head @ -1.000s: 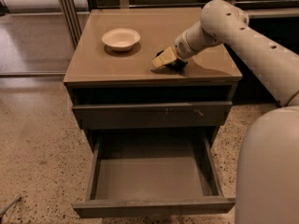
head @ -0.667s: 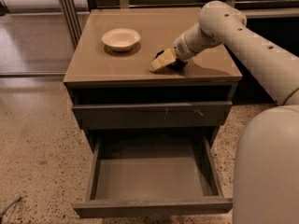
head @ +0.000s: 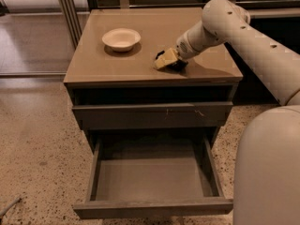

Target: Place rxbar chocolate into middle drawer

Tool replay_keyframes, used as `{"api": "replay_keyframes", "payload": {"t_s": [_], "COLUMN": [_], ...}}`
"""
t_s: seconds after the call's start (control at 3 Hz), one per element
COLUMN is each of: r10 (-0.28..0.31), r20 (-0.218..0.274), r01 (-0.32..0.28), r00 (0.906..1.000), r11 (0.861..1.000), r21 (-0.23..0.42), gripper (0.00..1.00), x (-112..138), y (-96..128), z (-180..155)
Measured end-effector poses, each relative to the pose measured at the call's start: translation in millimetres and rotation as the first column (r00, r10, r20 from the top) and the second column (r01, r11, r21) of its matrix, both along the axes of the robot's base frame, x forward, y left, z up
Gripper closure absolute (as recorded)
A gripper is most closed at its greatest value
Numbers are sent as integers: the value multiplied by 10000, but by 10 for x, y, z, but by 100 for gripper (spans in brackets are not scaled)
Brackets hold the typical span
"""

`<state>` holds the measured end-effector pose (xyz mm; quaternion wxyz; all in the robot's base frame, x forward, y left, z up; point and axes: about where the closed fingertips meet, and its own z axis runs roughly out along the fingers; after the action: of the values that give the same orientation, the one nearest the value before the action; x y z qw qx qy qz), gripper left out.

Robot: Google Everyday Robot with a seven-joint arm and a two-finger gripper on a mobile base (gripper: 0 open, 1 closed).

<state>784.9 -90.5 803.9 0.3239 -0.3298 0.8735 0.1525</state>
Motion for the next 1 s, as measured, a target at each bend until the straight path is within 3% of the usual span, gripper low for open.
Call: {"api": "replay_keyframes", "payload": {"t_s": [0.67,1.0], "r10": [0,1], "r20": [1,0], "r01": [0,-1], "r00": [10000,10000], "r11": [10000,10000], "r21": [-1,-1], "gripper": [88,100], "x": [-2,-2], "y": [0,0], "z": [139,140]}}
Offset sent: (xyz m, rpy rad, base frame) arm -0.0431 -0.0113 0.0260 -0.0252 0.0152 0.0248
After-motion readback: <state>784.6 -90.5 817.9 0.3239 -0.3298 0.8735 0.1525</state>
